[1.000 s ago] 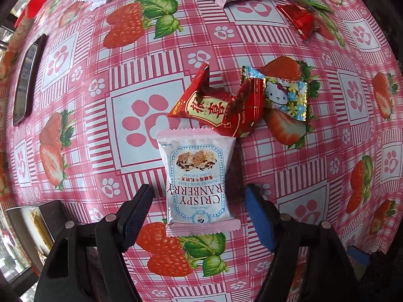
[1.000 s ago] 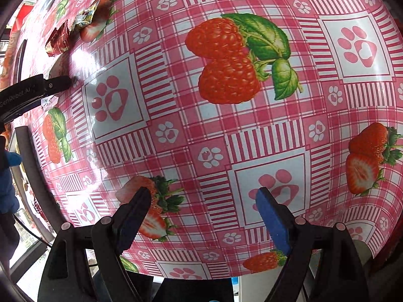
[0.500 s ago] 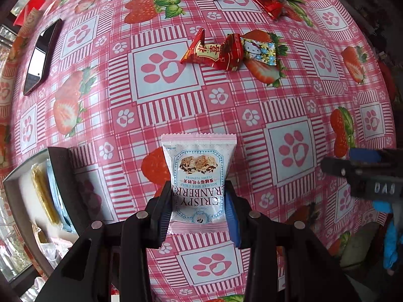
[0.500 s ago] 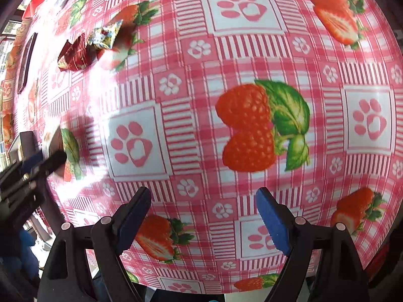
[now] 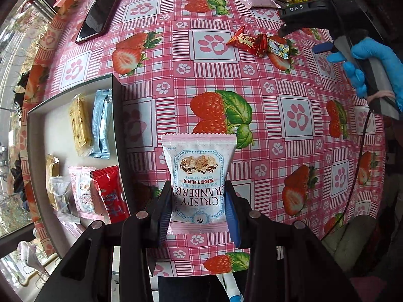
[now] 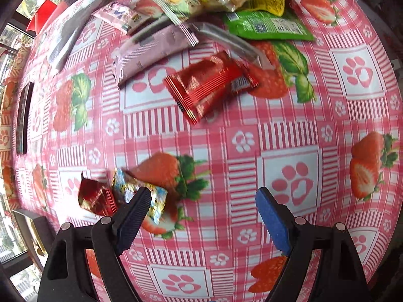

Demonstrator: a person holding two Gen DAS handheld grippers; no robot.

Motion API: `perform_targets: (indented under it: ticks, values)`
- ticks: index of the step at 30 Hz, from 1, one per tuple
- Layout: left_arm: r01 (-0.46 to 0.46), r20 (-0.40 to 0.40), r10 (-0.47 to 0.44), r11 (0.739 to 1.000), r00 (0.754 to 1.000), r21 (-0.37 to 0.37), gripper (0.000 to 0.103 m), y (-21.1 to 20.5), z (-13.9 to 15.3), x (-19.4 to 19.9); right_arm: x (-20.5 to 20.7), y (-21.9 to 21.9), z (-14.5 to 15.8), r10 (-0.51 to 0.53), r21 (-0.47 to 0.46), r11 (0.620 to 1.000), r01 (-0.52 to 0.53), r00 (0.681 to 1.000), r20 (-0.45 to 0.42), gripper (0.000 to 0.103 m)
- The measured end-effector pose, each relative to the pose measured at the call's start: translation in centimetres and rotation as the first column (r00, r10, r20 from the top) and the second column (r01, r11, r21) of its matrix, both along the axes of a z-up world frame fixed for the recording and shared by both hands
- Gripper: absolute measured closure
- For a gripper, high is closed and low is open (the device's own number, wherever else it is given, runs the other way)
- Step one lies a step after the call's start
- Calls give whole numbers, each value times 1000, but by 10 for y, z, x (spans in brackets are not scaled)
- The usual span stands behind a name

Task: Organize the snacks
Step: 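Close the left tool on the cranberry packet while the right tool grips the red wrapped candy, then carry both snacks into the box and open both tools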

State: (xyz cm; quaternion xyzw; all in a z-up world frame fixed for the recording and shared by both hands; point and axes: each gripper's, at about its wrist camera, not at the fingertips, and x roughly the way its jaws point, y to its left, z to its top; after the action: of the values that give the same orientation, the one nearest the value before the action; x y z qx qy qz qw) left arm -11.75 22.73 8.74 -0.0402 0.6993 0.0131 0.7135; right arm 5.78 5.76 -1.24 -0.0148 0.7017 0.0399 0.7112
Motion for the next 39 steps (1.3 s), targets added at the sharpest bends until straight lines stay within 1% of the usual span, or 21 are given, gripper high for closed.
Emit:
perform_targets:
  ticks: [2, 4, 5, 6, 8, 10, 12, 14, 16, 18, 22, 24, 26, 27, 28, 30, 31, 33, 35, 37, 39]
  values:
    - [5, -3, -5, 1000, 1000, 4, 61, -2, 1, 1, 14, 15, -6, 22, -35, 999, -22, 1000, -2, 17]
    - [6, -9, -6, 1000, 1000, 1, 61, -3, -3, 4, 16, 25, -20, 62, -90, 994, -66, 997, -44, 17]
    - [4, -10, -4, 1000, 1000, -3, 61, -2, -4, 4, 10, 26, -21, 72, -75, 994, -75, 996, -50, 8]
    - [0, -10, 0, 1000, 1000, -8, 61, -5, -7, 3, 1, 28, -24, 94, -76, 992, -100, 993, -73, 5]
    - [-8, -17, 7, 1000, 1000, -21, 61, -2, -9, 3, -23, 36, -31, 176, -65, 981, -185, 976, -128, 0]
    - [-7, -16, 7, 1000, 1000, -24, 61, -1, -11, 4, -39, 39, -29, 243, -65, 965, -254, 959, -145, 1]
    - [-4, -13, 4, 1000, 1000, -21, 61, -1, -11, 5, -39, 33, -20, 216, -52, 973, -224, 969, -121, 1]
    - [-6, -7, 6, 1000, 1000, -20, 61, -1, -9, 6, -34, 31, -7, 173, 7, 985, -173, 981, -82, 1]
    - [-6, -2, 6, 1000, 1000, -14, 61, 0, -7, 6, -26, 36, 3, 171, 69, 984, -166, 983, -71, 1]
    - [-13, 1, 13, 1000, 1000, -9, 61, 1, -4, 4, -14, 64, 3, 202, 107, 975, -194, 977, -71, 1]
    - [-36, 9, 36, 999, 999, 5, 61, 5, 3, -2, -2, 124, -3, 233, 126, 966, -224, 970, -64, 1]
    - [-50, 14, 50, 999, 999, 14, 61, 8, 7, -5, -7, 145, -11, 250, 117, 964, -240, 965, -75, 9]
    - [-67, 21, 67, 997, 998, 22, 61, 13, 10, -10, -3, 168, -13, 283, 56, 959, -279, 957, -67, 40]
    - [-80, 24, 79, 997, 997, 24, 61, 16, 12, -11, -10, 175, -12, 306, 31, 952, -305, 950, -59, 50]
    - [-93, 26, 93, 995, 995, 25, 61, 19, 13, -13, -15, 178, -12, 322, 31, 947, -320, 945, -61, 72]
    - [-121, 34, 120, 992, 992, 27, 61, 26, 16, -16, -19, 180, -12, 310, 74, 950, -304, 947, -84, 74]
    - [-136, 41, 134, 990, 990, 26, 61, 30, 18, -18, -33, 172, -8, 294, 93, 954, -286, 952, -84, 75]
    - [-165, 54, 164, 986, 985, 21, 61, 39, 22, -20, -36, 159, 0, 257, 163, 957, -241, 962, -89, 79]
    - [-188, 65, 187, 982, 980, 21, 61, 48, 25, -23, -36, 144, 9, 229, 232, 951, -202, 969, -96, 79]
    - [-202, 75, 199, 979, 977, 29, 61, 56, 28, -26, -40, 136, 19, 214, 265, 947, -183, 973, -91, 79]
    - [-216, 82, 212, 976, 974, 34, 61, 66, 31, -29, -52, 115, 27, 193, 302, 940, -158, 977, -91, 79]
